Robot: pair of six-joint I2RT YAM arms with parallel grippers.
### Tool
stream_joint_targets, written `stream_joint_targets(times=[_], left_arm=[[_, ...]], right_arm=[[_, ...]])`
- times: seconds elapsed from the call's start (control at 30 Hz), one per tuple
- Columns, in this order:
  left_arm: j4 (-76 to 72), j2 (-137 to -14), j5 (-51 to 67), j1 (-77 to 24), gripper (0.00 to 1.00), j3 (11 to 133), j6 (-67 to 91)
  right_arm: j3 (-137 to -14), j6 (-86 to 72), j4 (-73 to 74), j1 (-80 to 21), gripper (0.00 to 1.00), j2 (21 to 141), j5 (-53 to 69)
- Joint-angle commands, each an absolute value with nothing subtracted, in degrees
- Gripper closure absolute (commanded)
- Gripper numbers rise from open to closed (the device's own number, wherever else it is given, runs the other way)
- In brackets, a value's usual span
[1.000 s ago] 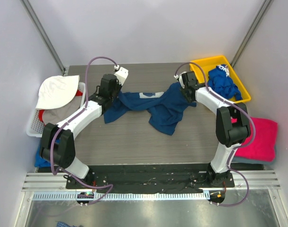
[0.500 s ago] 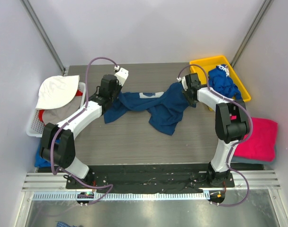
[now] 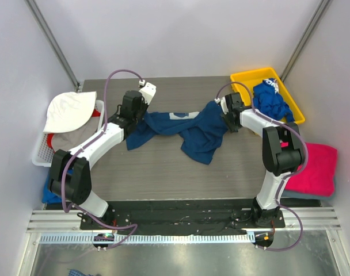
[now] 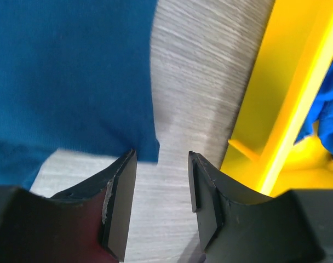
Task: Fold and stack the t-shirts
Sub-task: Flatten out the tshirt
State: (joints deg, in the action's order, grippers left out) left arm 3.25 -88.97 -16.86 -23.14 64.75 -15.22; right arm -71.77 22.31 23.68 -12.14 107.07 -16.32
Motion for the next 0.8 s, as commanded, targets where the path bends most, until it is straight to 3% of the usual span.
stream_joint_targets(times=[0.0, 0.3, 0.77], left_arm=[[1.0, -88.0, -16.5, -23.2, 1.00, 65.5, -14.5], [1.2, -87.7, -16.6, -23.6, 1.00, 65.1, -14.5], [0.9, -88.9, -16.7, -23.6, 1.00, 65.1, -14.6]], right_arm=[[-70.5, 21.4, 22.8, -12.0, 0.50, 99.7, -15.6], [-67.3, 21.3, 23.5, -12.0, 0.51, 96.1, -14.9], [-67.7, 21.6, 23.0, -12.0, 0.52, 99.9, -12.9]])
